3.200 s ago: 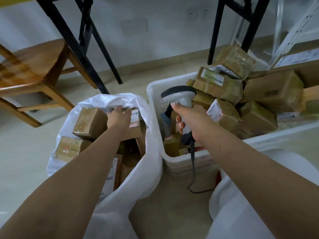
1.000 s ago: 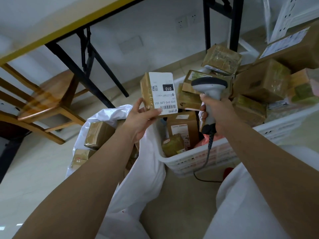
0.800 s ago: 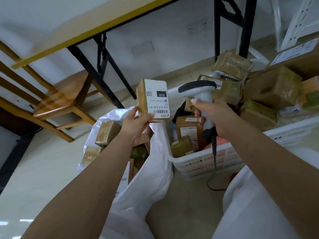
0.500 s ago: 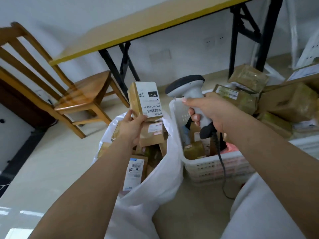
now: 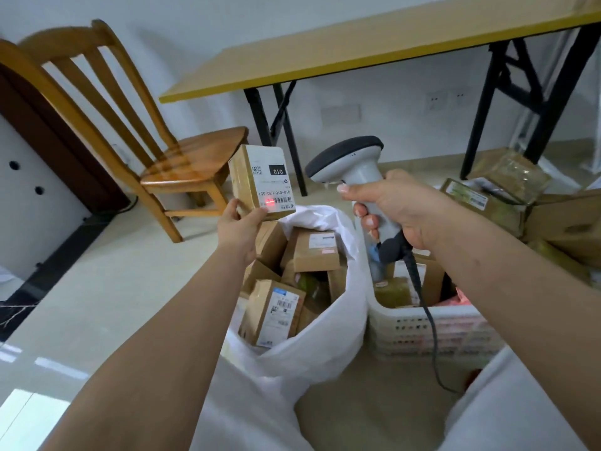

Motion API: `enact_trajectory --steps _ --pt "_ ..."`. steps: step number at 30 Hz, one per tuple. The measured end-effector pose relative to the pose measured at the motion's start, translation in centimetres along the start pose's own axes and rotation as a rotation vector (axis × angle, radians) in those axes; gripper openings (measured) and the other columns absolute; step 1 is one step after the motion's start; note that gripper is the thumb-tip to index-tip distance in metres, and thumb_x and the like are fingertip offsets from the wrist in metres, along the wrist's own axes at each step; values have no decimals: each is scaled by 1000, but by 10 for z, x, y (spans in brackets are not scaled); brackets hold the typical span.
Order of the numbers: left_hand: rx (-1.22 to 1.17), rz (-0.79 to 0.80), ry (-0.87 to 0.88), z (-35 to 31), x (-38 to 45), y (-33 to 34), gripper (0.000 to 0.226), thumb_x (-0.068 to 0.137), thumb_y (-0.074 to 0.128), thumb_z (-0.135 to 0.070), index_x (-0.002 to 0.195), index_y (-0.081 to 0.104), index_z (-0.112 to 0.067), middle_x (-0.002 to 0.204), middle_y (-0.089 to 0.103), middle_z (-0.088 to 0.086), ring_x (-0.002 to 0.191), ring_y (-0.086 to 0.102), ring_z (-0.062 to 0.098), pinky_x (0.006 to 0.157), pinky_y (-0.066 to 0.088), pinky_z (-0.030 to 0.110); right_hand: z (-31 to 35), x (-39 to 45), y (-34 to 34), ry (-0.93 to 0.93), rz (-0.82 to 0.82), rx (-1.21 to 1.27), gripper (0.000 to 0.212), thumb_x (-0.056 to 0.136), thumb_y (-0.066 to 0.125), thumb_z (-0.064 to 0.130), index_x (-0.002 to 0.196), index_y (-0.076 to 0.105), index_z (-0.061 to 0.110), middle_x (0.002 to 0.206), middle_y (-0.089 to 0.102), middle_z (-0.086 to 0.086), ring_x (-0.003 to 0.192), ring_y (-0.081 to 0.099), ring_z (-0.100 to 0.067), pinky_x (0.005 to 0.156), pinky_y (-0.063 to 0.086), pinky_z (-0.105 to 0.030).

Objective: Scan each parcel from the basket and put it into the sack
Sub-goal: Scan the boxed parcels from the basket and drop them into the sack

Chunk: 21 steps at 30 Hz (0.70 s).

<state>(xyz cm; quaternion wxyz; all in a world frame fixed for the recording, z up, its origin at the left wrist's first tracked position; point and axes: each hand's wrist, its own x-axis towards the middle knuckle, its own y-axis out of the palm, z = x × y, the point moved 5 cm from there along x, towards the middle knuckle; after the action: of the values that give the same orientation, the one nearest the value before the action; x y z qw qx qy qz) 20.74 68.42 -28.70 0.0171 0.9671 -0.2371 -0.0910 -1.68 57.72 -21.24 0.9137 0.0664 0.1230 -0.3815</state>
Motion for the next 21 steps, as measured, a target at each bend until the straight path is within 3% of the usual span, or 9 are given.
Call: enact_trajectory --steps 5,9,14,18,21 --pt "-26 -24 6 -1 3 -13 59 90 64 1 143 42 -15 119 63 8 112 64 25 100 51 44 3 1 8 -19 -11 -24 20 89 69 22 93 56 8 60 51 -3 43 40 -9 44 40 -22" --pt "-19 -14 20 -1 7 -16 38 90 65 -1 114 49 -25 124 64 10 110 66 23 98 53 44 2 2 11 -21 -13 -27 22 89 70 23 94 55 8 61 51 -2 44 41 -9 45 41 -22" --pt "-24 -22 36 2 8 -18 32 91 64 -1 96 52 -30 116 66 7 106 68 22 95 55 41 0 4 12 -17 -12 -30 26 89 70 24 100 53 7 61 52 -2 46 41 -10 46 42 -24" --pt "-43 -14 36 6 12 -21 35 91 64 -1 111 49 -25 117 66 7 107 67 21 97 54 42 -4 6 12 -9 -16 -31 25 88 71 23 97 53 7 61 52 -3 46 41 -10 47 42 -24" --pt "-37 -13 31 10 13 -22 36 91 65 -2 112 48 -26 112 66 4 107 68 21 97 54 43 -6 7 12 -5 -27 -35 25 88 71 22 97 54 6 61 52 -3 46 41 -10 48 42 -25"
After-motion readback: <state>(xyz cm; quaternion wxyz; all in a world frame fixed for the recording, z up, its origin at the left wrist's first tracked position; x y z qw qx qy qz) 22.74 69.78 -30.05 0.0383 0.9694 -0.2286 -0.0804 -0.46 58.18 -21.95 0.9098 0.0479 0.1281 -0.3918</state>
